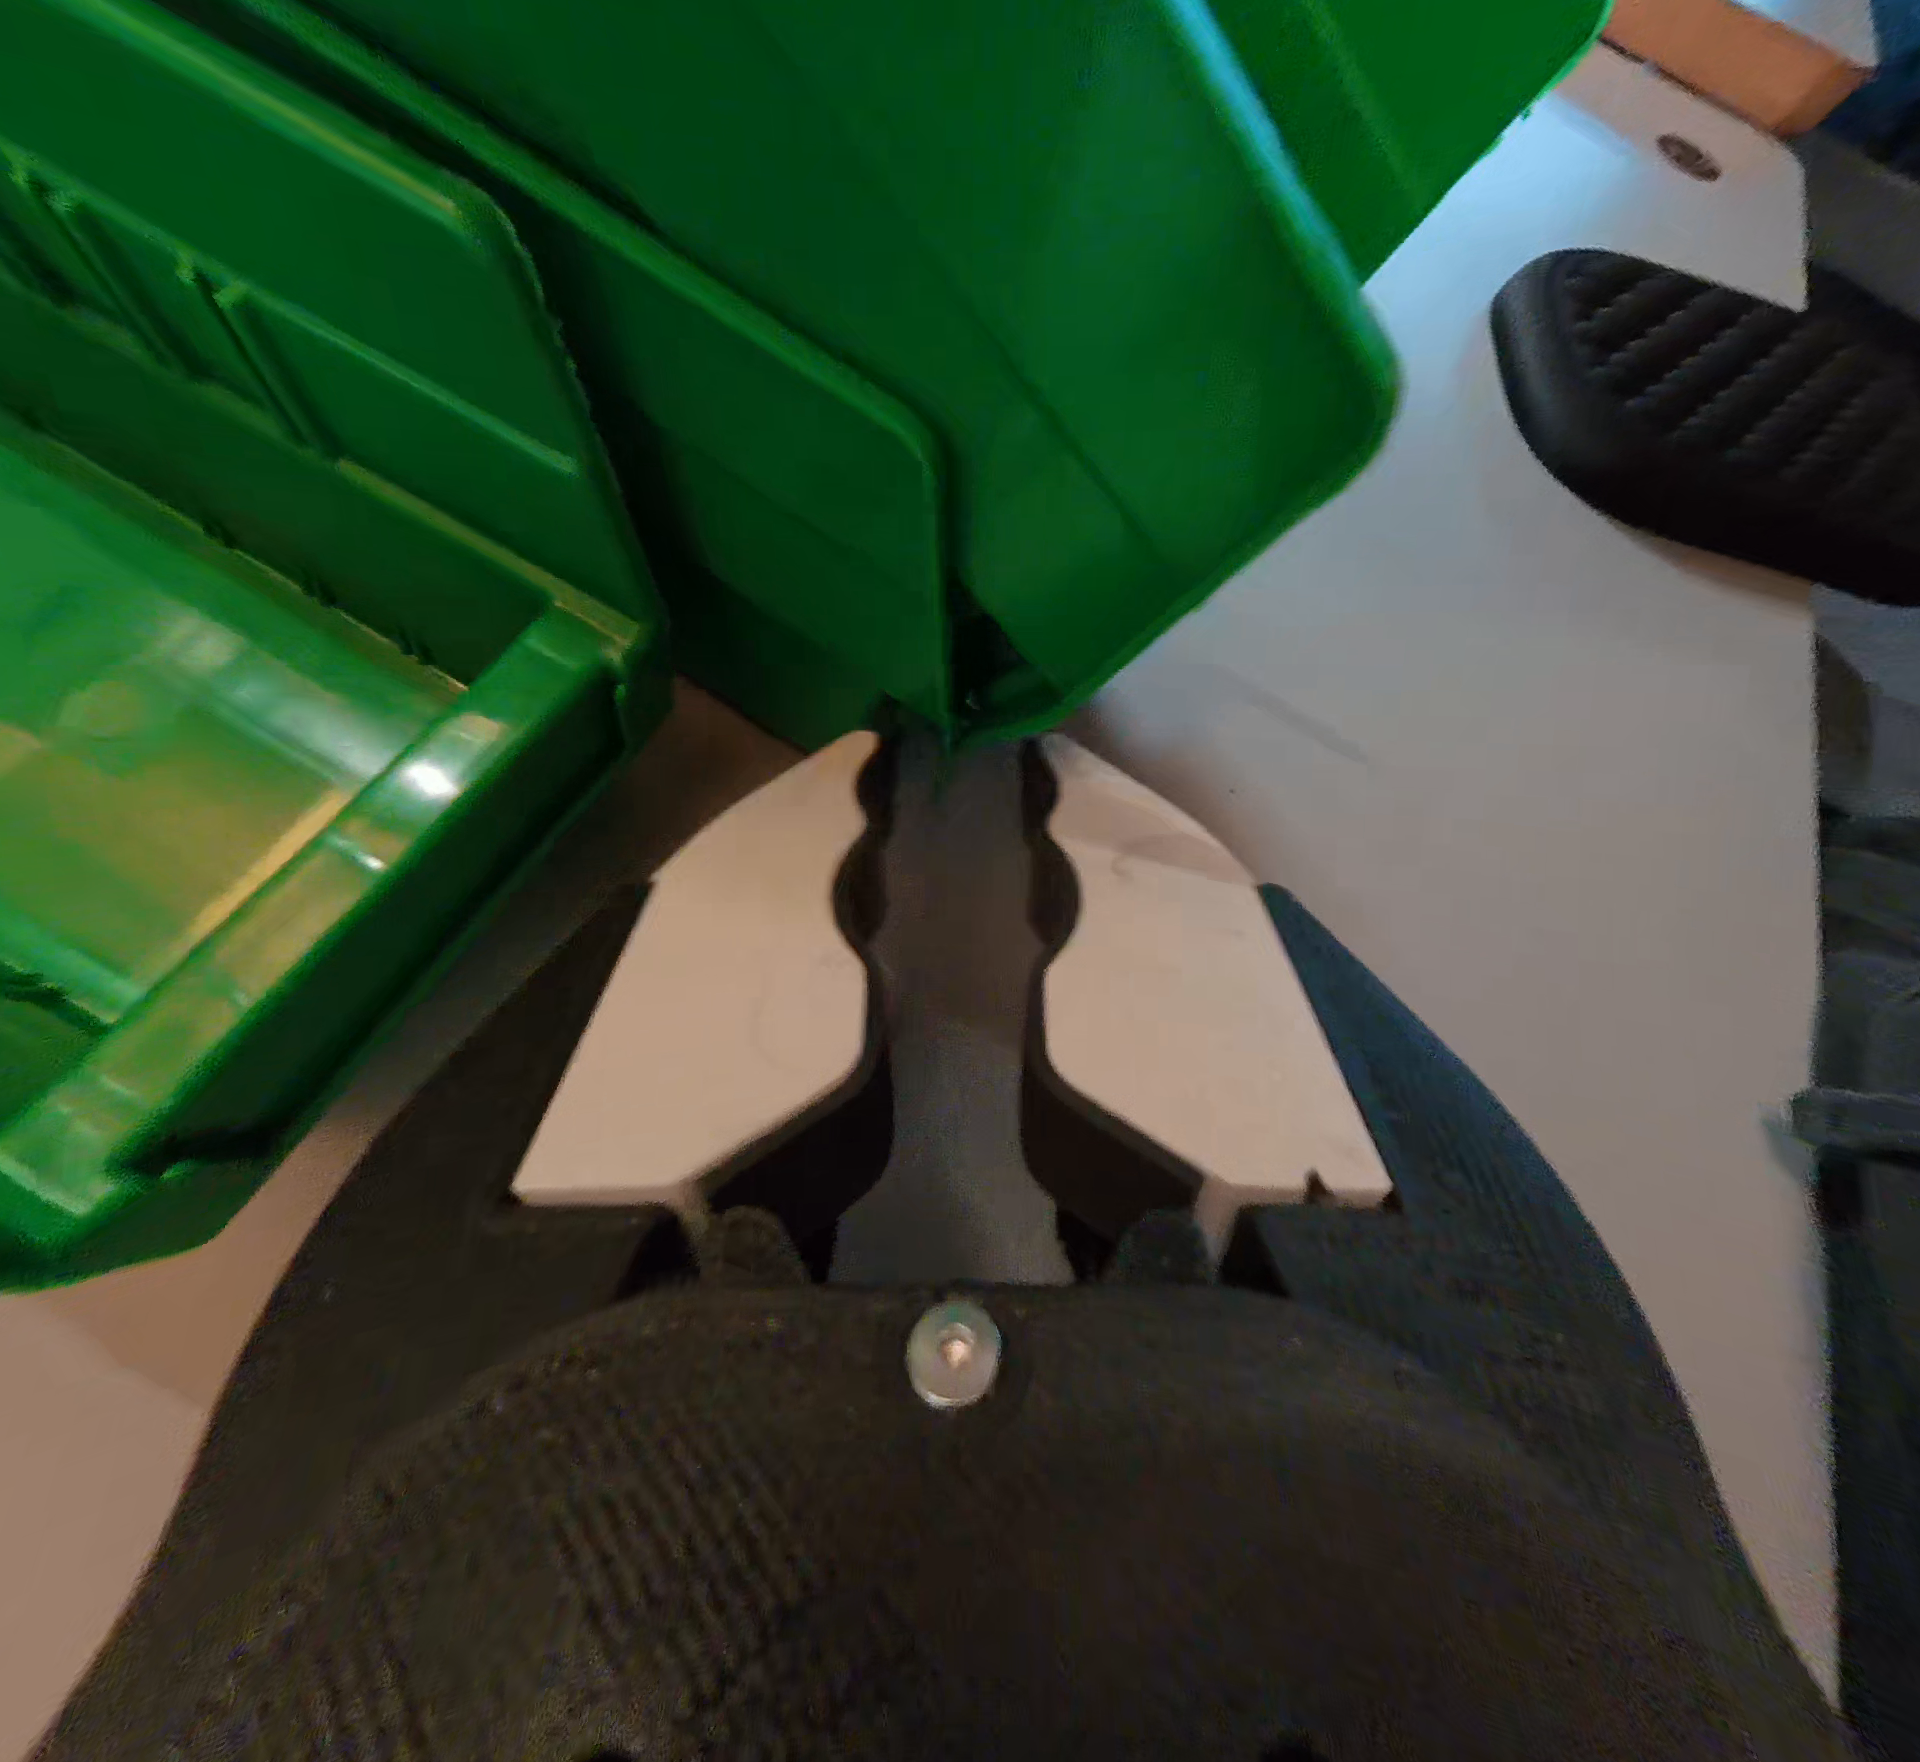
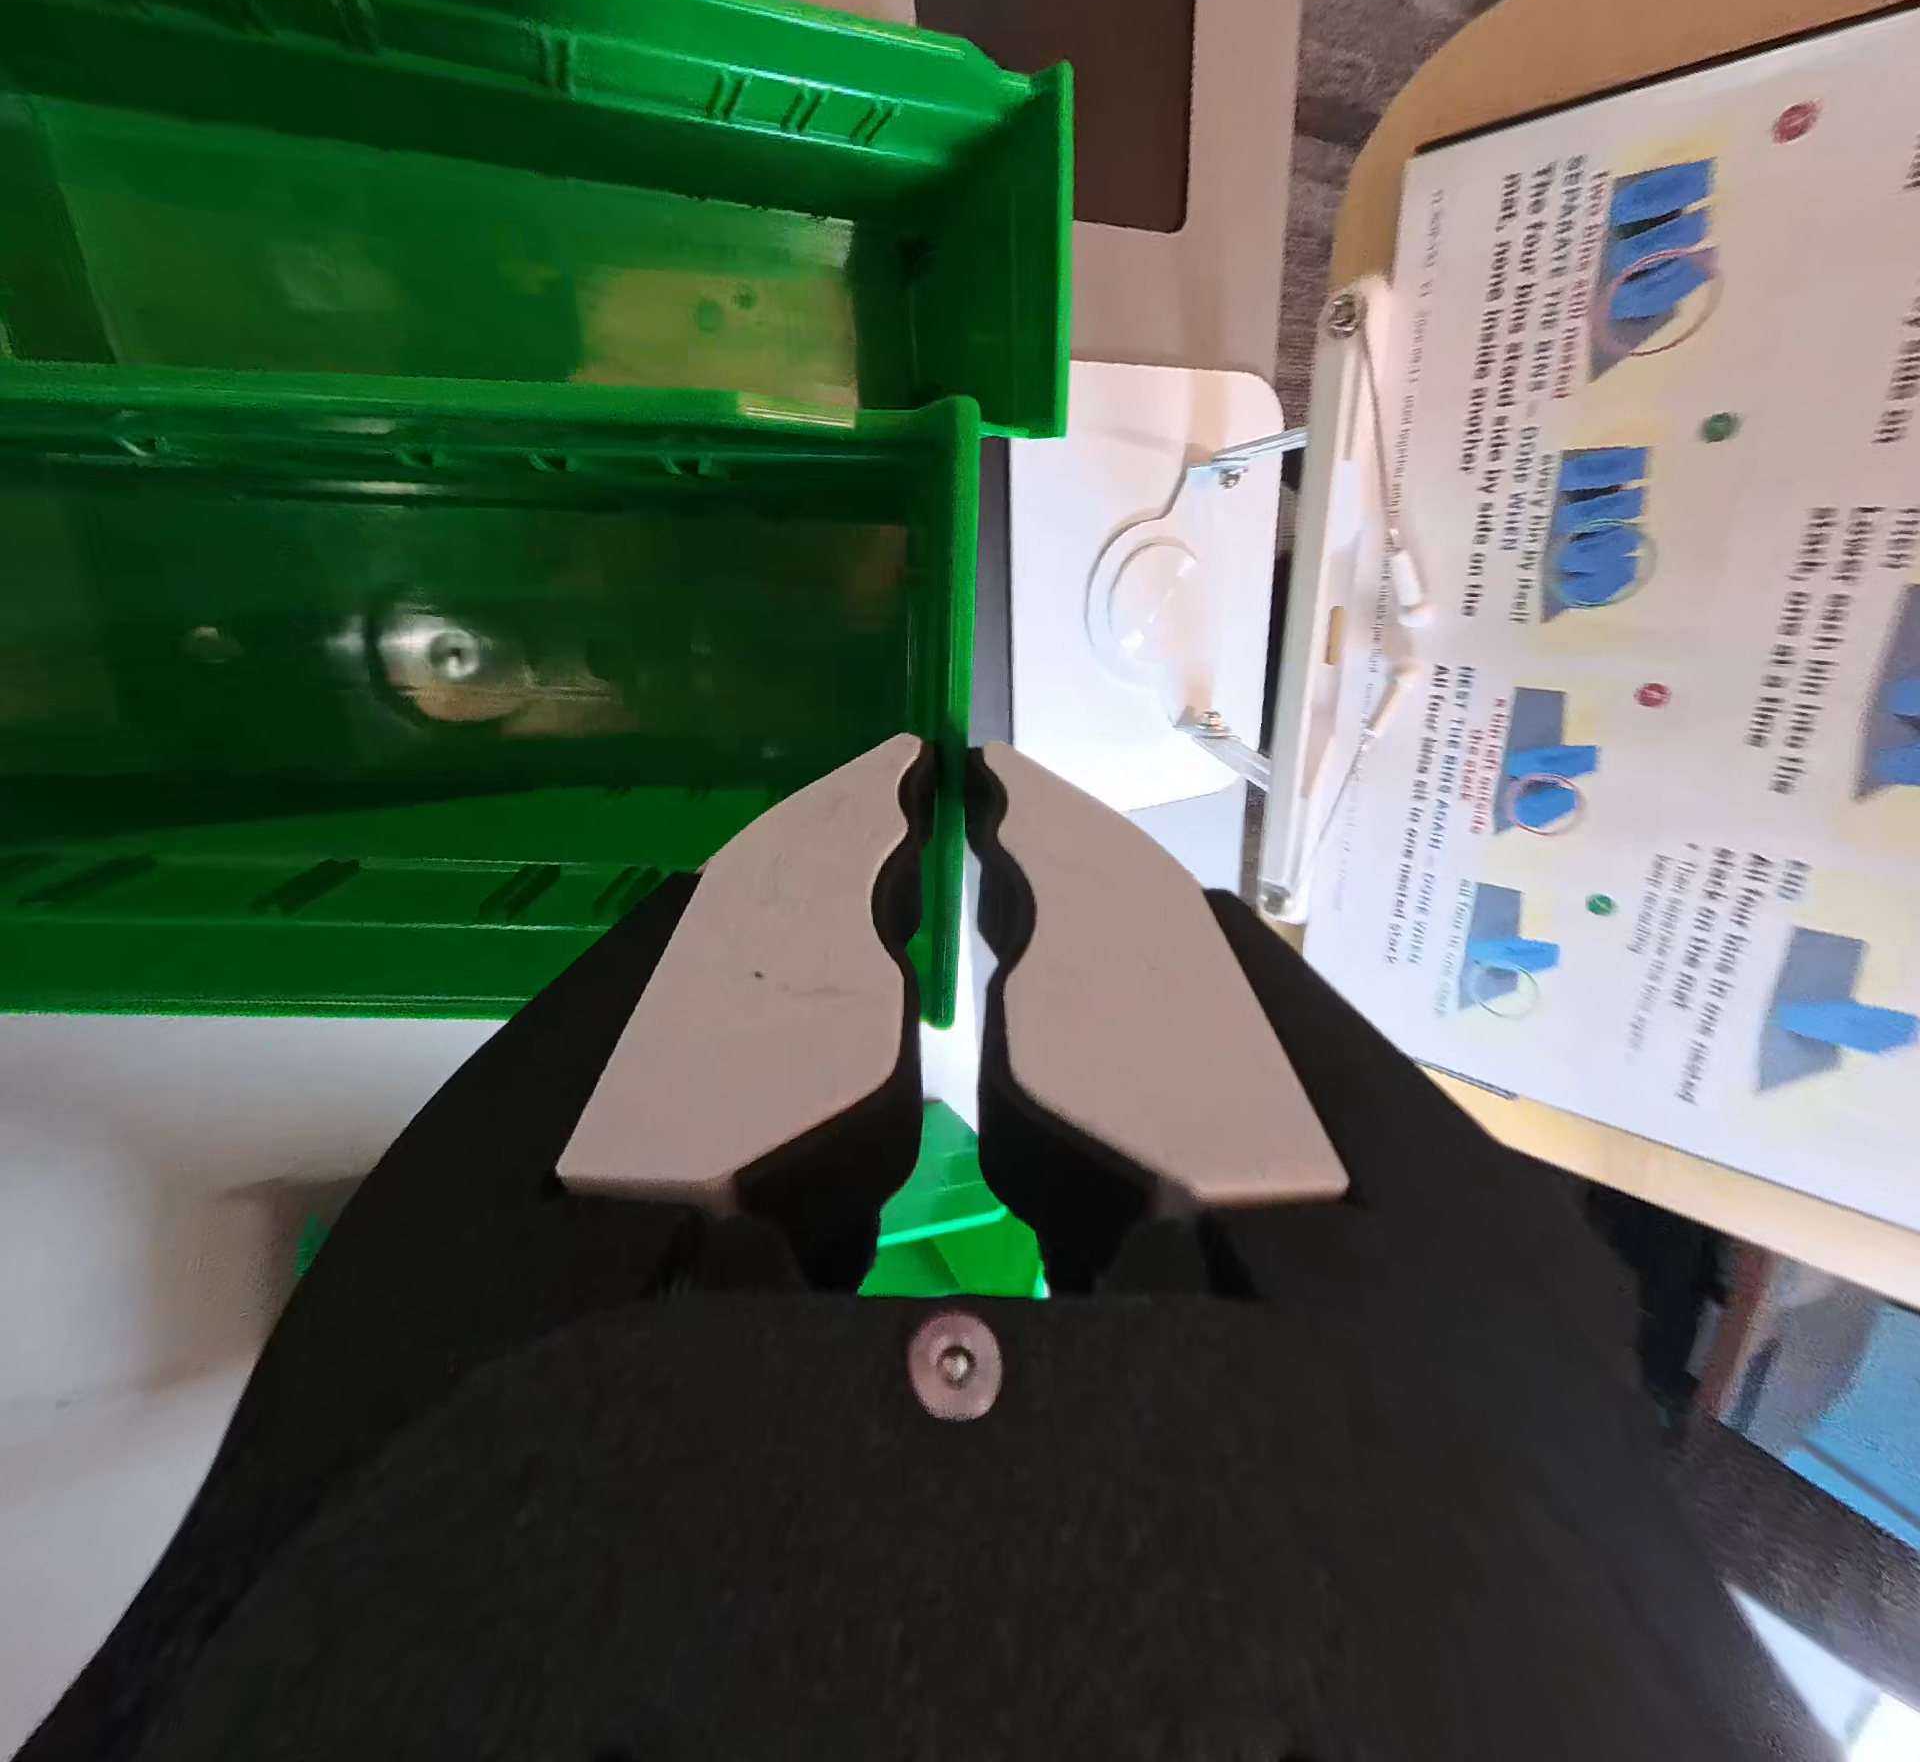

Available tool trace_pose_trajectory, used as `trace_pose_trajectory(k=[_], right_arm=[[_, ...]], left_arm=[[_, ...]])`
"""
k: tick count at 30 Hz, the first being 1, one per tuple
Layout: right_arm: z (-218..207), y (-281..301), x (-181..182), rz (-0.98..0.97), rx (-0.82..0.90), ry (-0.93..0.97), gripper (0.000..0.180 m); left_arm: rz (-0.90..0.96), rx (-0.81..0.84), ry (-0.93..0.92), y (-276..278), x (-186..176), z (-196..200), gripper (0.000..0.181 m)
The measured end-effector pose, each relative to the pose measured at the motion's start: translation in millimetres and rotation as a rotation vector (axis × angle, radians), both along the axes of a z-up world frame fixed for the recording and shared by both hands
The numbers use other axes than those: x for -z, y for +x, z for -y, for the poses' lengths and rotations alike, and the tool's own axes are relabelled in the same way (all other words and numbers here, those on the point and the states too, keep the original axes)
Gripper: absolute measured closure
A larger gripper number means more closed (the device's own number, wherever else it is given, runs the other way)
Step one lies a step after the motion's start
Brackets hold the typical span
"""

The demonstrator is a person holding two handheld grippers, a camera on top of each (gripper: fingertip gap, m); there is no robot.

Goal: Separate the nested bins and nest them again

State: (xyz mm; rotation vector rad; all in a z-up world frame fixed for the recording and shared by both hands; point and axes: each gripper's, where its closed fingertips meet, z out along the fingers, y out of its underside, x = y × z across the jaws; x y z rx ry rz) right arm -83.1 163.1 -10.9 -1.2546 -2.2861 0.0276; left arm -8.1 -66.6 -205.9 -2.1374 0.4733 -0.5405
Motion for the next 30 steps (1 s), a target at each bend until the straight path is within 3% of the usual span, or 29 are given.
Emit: trace_pose_trajectory(k=[2, 4, 7, 10, 13, 16, 27, 30], right_arm=[[3, 3, -7, -0.027, 0.000, 0.048, 0.174], [6, 6, -12, -0.053, 0.008, 0.069, 0.174], [13, 9, -22, -0.092, 0.008, 0.099, 0.174], [21, 11, -32, -0.124, 0.009, 0.133, 0.174], [21, 11, -42, -0.174, 0.028, 0.207, 0.173], [15, 14, -49, -0.242, 0.065, 0.254, 0.172], [-25, 50, -32, -0.349, 0.255, 0.235, 0.168], [-29, 56, -20, -0.361, 0.285, 0.225, 0.168]], left_arm=[[-0.081, -0.033, 0.075, -7, -6, 0, 0.139], [-0.179, -0.086, 0.220, -14, -22, -1, 0.135], [-0.239, -0.126, 0.448, -11, -59, 2, 0.138], [-0.245, -0.156, 0.558, -5, -83, -1, 0.149], [-0.322, -0.183, 0.568, -5, -85, -8, 0.155], [-0.445, -0.239, 0.695, -12, -98, -6, 0.163], [-0.384, -0.341, 0.881, -35, -177, -3, 0.177], [-0.363, -0.405, 0.860, -51, -192, -8, 0.178]])
